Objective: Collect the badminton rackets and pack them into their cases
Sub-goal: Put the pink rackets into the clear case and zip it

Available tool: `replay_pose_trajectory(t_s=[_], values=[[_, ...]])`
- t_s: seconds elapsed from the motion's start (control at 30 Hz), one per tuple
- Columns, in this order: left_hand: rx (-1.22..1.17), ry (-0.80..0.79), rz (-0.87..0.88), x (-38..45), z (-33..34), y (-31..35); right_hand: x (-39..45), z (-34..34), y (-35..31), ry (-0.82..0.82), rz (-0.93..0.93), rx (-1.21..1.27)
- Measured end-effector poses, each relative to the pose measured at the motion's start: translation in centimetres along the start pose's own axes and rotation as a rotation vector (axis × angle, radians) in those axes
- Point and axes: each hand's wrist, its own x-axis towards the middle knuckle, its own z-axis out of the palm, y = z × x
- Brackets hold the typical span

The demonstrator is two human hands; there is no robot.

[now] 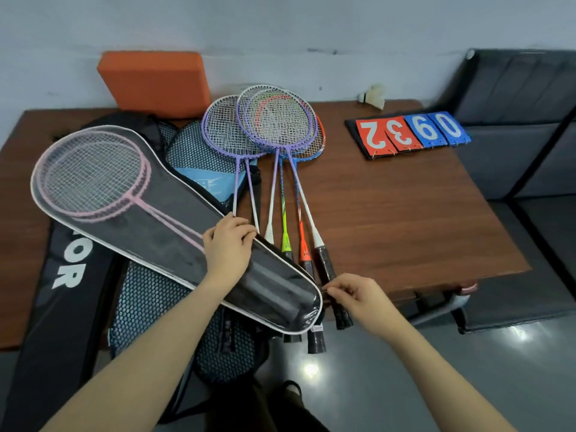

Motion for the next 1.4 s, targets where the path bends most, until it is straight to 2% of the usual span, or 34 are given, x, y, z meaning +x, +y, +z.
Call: replay_pose_trajectory(t_s=[0.07,0.2,0.47,0.7,0.8,0.93,1.1,1.2,1.3,1.4], values=[[0.049,-0.042,0.060,-0.3,-0.1,0.6,-0.5,0.5,0.3,0.046,0.013,0.043],[0.044,-0.358,0.366,-3.4,0.5,2.9,-0.2,1.4,-0.2,0.088,0.007,0.093],[0.122,-0.329,0.381,-3.9,1.8,5.0,-1.7,0.6,1.0,0.008,0.056,0.007],[0.036,-0.225,0.247,-3.9,2.5,5.7,-1.2,0.4,1.2,0.016,0.059,-0.121],[-0.013,-0.141,0.181,-4.4,1.3,4.8,-0.3,0.7,0.4,0.087,0.034,-0.141],[0.050,-0.099,-0.045,-5.3,-1.4,1.4,2.2,1.9,-2.2,0.168,-0.073,-0.166],[0.164,-0.023,-0.387,-5.5,-4.1,-2.5,8.2,5.2,-6.7,0.080,-0.215,-0.357],[0.183,-0.022,-0.555,-5.4,-5.1,-4.6,11.9,7.2,-8.8,-0.042,-0.179,-0.522],[0.119,-0.058,-0.554,-5.5,-5.2,-5.6,14.5,8.1,-10.1,-0.115,-0.154,-0.665],[0.017,-0.051,-0.541,-5.5,-4.8,-5.7,16.0,8.0,-10.3,-0.182,-0.148,-0.649]])
